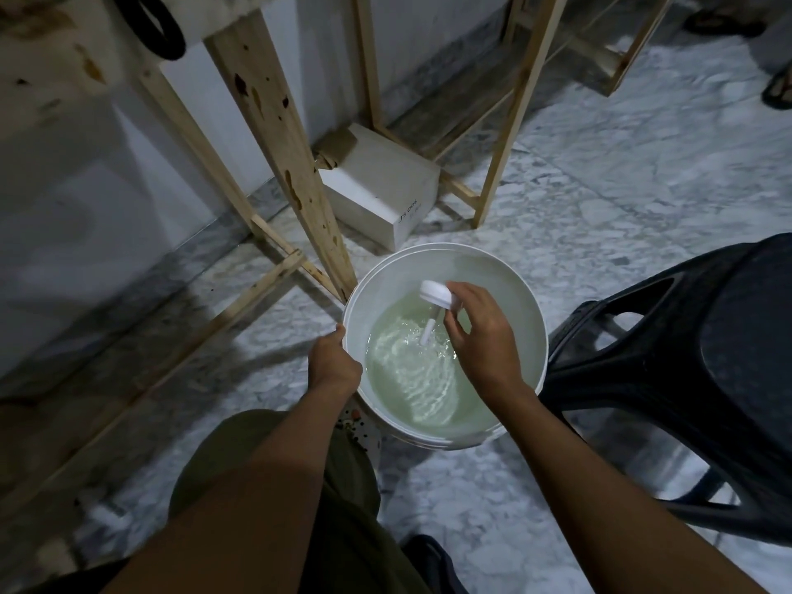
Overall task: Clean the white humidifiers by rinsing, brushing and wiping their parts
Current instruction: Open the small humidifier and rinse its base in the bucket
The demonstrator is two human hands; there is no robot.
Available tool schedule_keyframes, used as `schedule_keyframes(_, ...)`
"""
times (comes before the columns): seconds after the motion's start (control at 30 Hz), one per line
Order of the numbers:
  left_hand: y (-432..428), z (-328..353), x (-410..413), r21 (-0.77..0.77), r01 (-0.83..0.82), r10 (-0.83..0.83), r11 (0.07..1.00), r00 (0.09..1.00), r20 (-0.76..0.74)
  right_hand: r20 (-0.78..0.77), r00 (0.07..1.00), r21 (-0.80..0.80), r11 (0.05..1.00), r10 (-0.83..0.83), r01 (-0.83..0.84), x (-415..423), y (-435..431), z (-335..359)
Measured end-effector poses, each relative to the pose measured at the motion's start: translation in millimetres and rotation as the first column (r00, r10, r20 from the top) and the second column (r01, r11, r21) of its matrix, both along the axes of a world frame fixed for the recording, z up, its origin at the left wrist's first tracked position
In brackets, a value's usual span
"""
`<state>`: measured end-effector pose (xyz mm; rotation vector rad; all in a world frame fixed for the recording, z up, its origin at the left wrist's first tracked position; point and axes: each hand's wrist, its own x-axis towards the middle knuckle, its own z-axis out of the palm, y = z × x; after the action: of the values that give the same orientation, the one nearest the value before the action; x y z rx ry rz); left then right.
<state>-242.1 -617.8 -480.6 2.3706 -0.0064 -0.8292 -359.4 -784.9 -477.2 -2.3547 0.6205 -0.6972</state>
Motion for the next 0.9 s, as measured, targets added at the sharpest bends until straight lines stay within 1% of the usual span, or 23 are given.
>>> schedule_keyframes(0.13, -1, 0, -1, -0.011, -0.009, 0.009, 1.0, 1.0, 0.005, -0.004, 1.0, 0.006, 1.0, -0.01, 0.01, 1, 0, -2)
schedule_keyframes(0.27, 0, 0, -1, -0.022, -0.017, 0.018, 1.0, 1.0, 0.01, 0.022, 0.996, 0.096, 0.991, -0.091, 0.088, 4, 1, -1)
schedule_keyframes(0.53, 0, 0, -1, -0.038, -0.022, 0.022, 0.999, 1.0, 0.002, 0.04, 0.991, 0.15, 0.981, -0.131, 0.124, 1, -1, -5)
schedule_keyframes(0.77, 0, 0, -1, -0.041, -0.037, 0.037, 0.998, 0.999, -0.007, -0.002, 0.987, 0.131, 0.978, -0.163, 0.162, -5, 0, -12)
schedule_keyframes(0.9, 0, -1, -1, -0.046, -0.043, 0.042, 0.998, 0.999, -0.008, -0.014, 0.99, 0.116, 0.983, -0.142, 0.143, -6, 2, -13)
